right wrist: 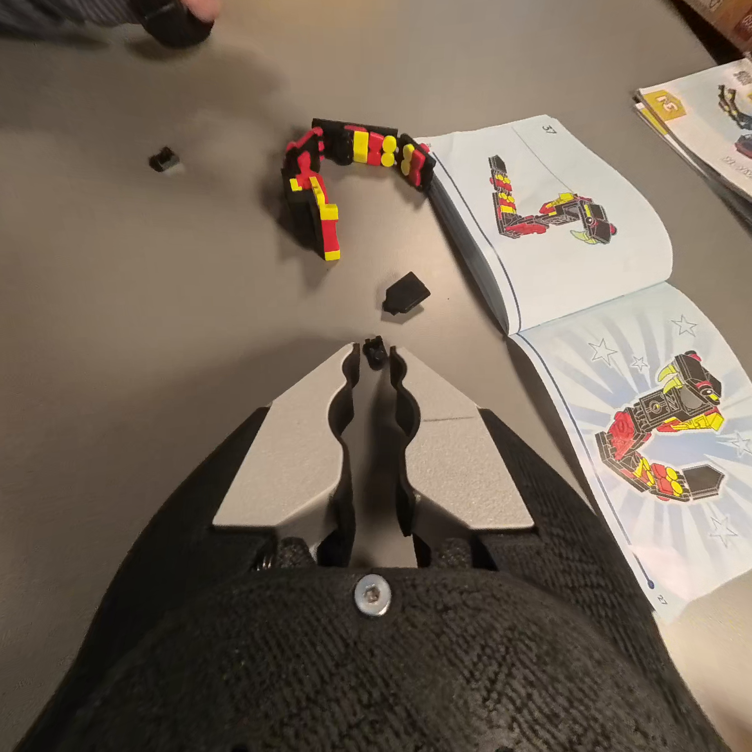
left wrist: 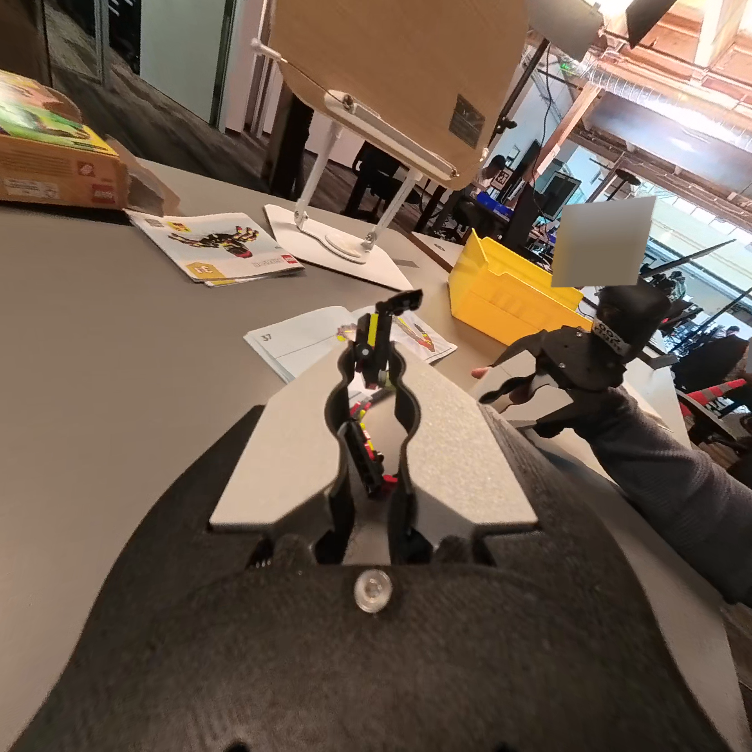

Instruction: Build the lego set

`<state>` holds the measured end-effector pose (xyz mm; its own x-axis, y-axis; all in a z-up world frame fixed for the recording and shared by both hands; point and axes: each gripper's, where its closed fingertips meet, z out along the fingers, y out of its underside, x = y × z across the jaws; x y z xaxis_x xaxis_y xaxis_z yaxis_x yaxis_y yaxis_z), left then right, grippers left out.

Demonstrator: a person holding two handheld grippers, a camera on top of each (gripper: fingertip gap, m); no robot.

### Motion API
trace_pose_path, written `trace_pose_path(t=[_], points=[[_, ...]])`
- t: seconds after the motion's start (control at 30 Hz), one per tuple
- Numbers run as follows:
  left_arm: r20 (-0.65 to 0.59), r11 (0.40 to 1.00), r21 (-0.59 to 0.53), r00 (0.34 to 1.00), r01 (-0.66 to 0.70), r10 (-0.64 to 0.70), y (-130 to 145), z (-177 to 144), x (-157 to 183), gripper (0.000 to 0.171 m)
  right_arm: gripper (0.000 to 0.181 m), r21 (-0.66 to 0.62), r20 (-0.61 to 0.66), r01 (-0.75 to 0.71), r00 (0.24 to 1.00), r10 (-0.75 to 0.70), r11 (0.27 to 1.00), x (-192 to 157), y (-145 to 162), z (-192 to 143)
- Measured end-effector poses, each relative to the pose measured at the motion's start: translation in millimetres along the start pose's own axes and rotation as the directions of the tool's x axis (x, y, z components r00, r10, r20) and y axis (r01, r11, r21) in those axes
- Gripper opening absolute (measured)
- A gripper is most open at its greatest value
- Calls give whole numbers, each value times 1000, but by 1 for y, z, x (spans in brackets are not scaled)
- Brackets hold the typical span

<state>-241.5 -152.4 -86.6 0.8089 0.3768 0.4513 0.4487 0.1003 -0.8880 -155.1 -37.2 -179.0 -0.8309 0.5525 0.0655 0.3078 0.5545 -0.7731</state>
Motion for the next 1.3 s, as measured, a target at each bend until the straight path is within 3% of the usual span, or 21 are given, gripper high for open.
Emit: trace_pose_path(t=[0.37, 1.3], points=[[55, 998, 55, 999, -6, 3, -9, -6, -12, 14, 8, 0, 10, 7, 1000, -7, 1000, -2, 0, 0], [43, 999, 43, 999, 11, -13, -5, -3, -12, 14, 7, 1, 8, 10, 1000, -10, 1000, -2, 0, 1]])
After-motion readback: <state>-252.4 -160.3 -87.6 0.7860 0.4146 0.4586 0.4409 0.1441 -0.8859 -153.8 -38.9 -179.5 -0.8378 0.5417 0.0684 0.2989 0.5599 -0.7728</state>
